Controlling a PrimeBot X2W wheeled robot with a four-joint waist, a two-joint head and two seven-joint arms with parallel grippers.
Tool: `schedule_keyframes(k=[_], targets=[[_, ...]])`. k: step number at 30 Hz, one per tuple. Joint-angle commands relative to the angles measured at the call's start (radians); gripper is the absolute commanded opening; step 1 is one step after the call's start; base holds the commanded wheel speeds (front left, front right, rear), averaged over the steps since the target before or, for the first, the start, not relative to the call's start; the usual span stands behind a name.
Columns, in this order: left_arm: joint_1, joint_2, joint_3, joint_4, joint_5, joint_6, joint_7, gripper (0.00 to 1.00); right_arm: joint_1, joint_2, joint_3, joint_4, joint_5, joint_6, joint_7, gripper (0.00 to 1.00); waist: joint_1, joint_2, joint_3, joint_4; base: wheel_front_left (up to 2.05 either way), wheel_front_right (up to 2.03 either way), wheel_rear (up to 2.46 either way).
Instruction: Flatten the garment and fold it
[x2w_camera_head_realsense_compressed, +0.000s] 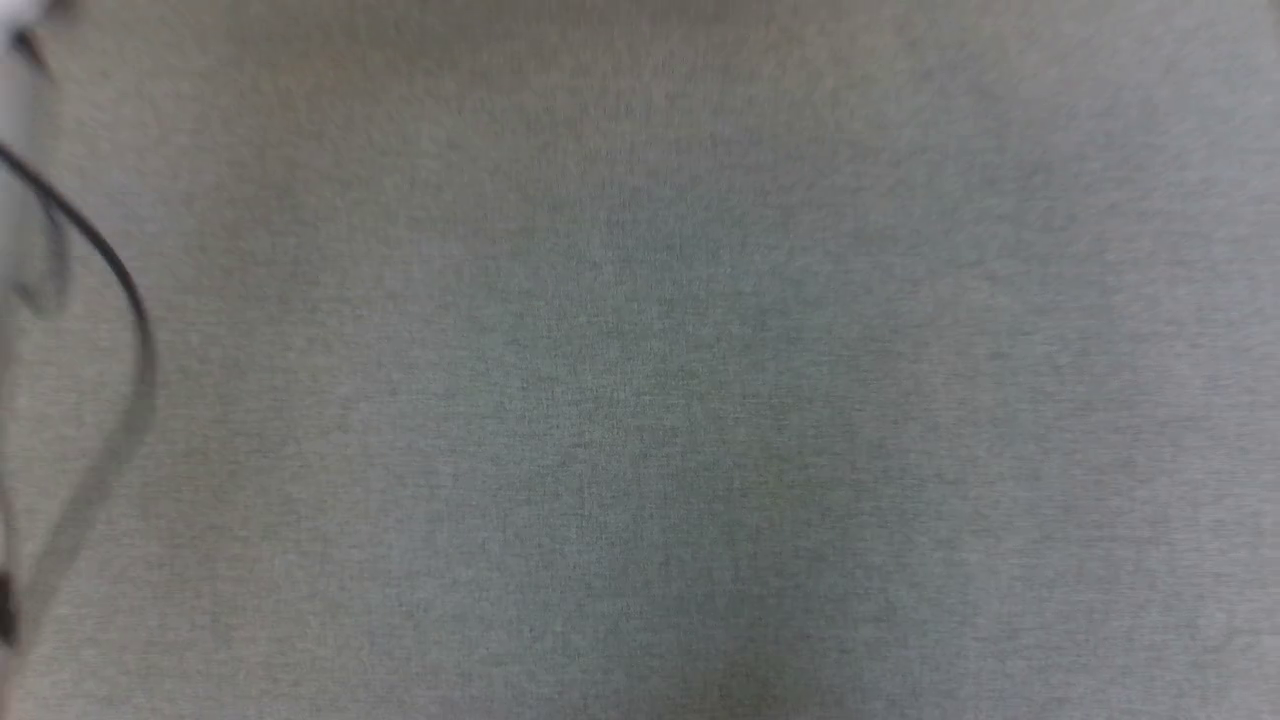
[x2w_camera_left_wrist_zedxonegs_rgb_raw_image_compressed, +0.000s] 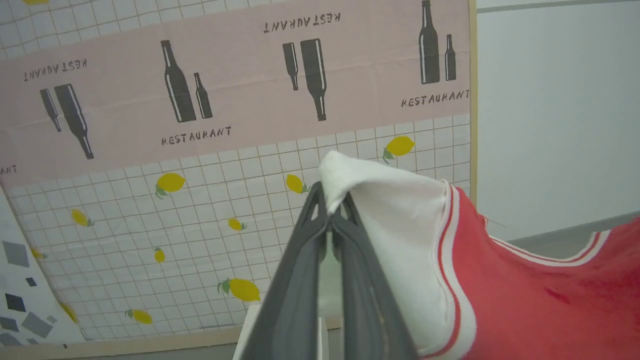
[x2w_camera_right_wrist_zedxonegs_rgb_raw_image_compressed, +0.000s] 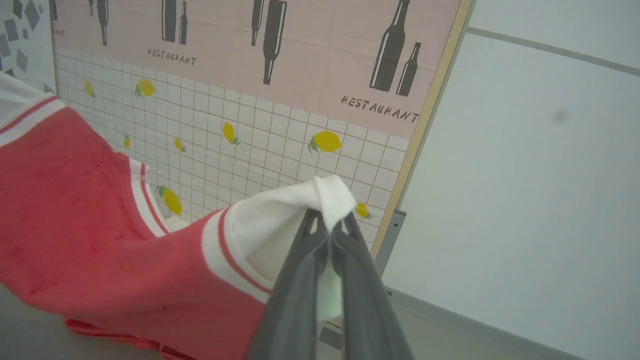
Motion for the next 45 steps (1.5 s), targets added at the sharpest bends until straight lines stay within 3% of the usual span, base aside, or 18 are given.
schedule_keyframes(k=[1, 11, 16, 24, 34, 45], targets=[[0.087, 0.001, 0.022, -0.028, -0.001, 0.008, -0.007, 0.00, 0.069, -0.001, 0.003, -0.030, 0.010, -0.002, -0.005, 0.00, -0.0001, 0.0000, -0.089, -0.007, 0.00, 0.00, 0.00], [0.668, -0.049, 0.197, -0.194, 0.004, 0.019, -0.007, 0.00, 0.549, -0.012, 0.073, -0.208, 0.057, -0.002, -0.006, 0.00, -0.0001, 0.0000, -0.265, -0.010, 0.00, 0.00, 0.00], [0.958, -0.080, 0.274, -0.219, -0.004, 0.005, -0.007, 0.00, 0.788, -0.039, 0.105, -0.269, 0.100, -0.002, -0.006, 0.00, -0.0001, 0.0000, -0.367, -0.016, 0.00, 0.00, 0.00], [1.289, -0.120, 0.384, -0.187, -0.015, -0.032, -0.007, 0.00, 1.087, -0.086, 0.129, -0.318, 0.150, -0.002, 0.000, 0.00, -0.0001, 0.0000, -0.486, -0.027, 0.00, 0.00, 0.00], [1.506, -0.197, 0.429, -0.128, 0.018, -0.066, -0.007, 0.00, 1.435, -0.151, 0.021, -0.435, 0.171, -0.002, 0.062, 0.00, -0.0001, 0.0000, -0.563, -0.018, 0.00, 0.00, 0.00], [1.572, -0.237, 0.457, -0.070, 0.091, -0.045, -0.007, 0.00, 1.703, -0.131, -0.084, -0.563, 0.120, -0.002, 0.191, 0.00, -0.0001, 0.0000, -0.561, -0.007, 0.00, 0.00, 0.00]])
